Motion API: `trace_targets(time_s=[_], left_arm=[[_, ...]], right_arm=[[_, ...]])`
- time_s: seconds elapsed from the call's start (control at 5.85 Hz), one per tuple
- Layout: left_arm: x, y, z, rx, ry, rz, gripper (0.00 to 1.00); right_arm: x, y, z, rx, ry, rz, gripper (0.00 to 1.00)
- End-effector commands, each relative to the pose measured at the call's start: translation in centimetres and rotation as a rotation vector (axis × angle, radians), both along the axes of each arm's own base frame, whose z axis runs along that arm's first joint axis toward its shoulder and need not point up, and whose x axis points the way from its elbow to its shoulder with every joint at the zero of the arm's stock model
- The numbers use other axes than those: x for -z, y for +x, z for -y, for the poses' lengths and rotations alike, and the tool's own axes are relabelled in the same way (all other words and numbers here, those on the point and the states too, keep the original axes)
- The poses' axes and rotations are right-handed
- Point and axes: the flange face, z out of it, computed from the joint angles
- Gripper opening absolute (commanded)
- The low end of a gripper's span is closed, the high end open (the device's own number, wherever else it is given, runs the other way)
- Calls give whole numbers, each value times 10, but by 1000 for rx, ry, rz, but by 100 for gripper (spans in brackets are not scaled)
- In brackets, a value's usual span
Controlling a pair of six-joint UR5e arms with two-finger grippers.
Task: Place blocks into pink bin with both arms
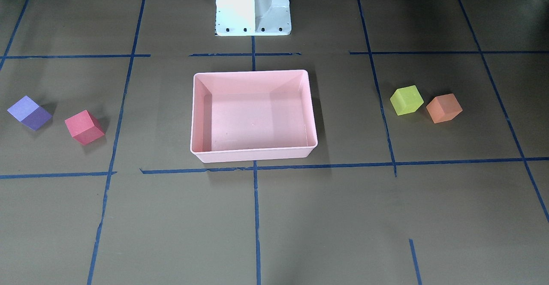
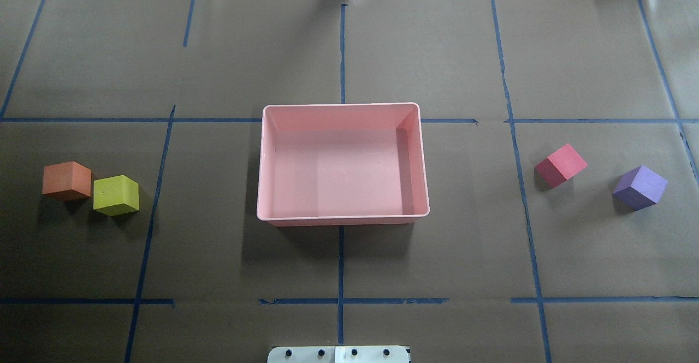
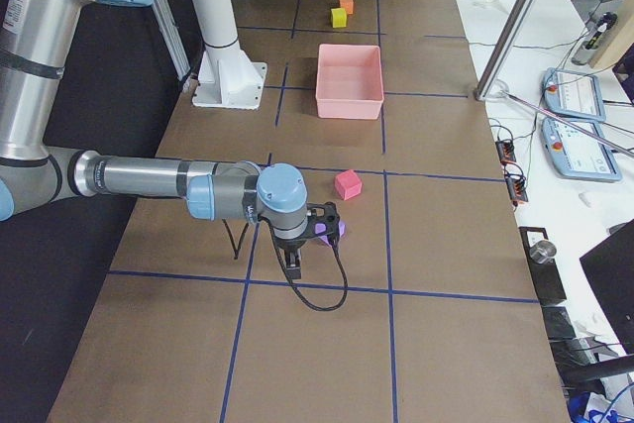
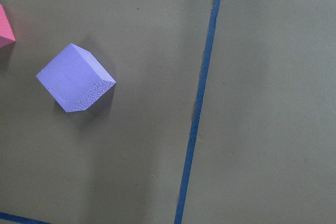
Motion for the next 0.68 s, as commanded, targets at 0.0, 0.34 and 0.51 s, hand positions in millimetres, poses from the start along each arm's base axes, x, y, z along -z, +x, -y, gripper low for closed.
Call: trace_targets(time_s=[0.0, 0.34, 0.51], left_arm=[[6, 3, 3, -12, 17, 0, 100], [2, 3, 2, -11, 13, 0, 100], [-2, 3, 2, -10, 4, -1, 100]], right_arm=[[-9, 0, -10, 8, -19, -1, 100], [-11, 3, -15, -1, -23, -1, 100], [-10, 2, -17, -3, -24, 13, 100]])
